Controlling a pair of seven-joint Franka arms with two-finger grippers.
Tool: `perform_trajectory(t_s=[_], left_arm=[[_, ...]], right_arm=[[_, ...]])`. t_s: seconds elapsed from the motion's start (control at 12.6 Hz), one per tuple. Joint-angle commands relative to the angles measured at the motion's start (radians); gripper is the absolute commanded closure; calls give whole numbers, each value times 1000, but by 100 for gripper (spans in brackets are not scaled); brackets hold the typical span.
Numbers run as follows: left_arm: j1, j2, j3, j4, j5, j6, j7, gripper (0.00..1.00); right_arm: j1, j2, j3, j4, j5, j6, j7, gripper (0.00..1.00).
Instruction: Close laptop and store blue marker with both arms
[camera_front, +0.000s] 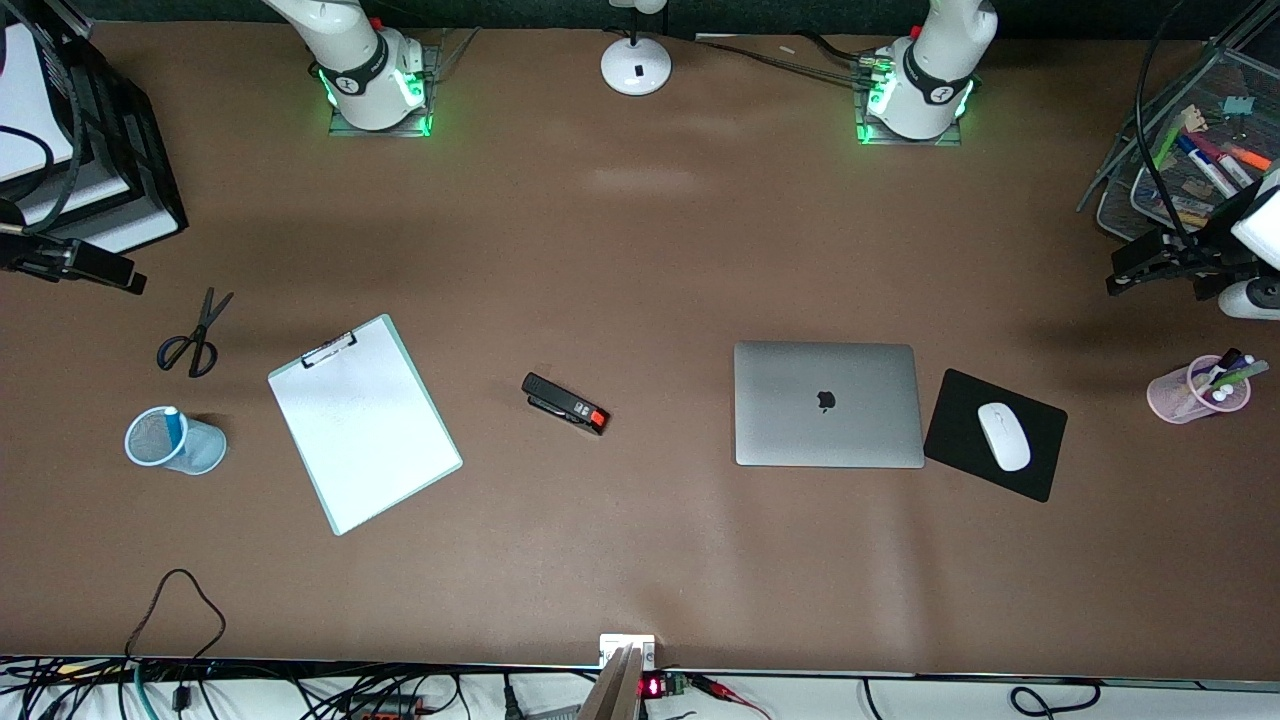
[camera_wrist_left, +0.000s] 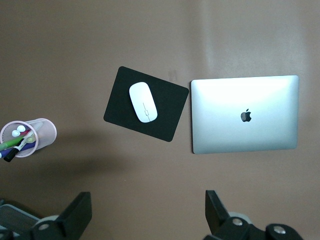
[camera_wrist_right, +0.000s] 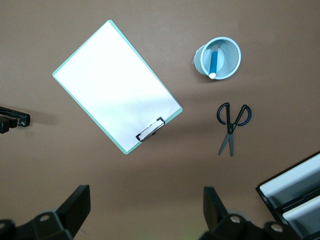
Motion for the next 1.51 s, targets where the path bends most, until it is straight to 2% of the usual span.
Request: perform_trajectory(t_s=[0.0, 0.4, 1.43], left_arm=[[-3, 17, -10, 35, -8, -16, 11, 0], [-4, 15, -10, 35, -6, -2, 13, 0], [-7, 17, -11, 35, -5, 0, 13, 0]], right_arm=[[-4, -125, 4, -179, -10, 100, -47, 0], [-4, -159, 1, -190, -11, 70, -62, 0], [7, -158, 10, -186, -13, 60, -63, 0]])
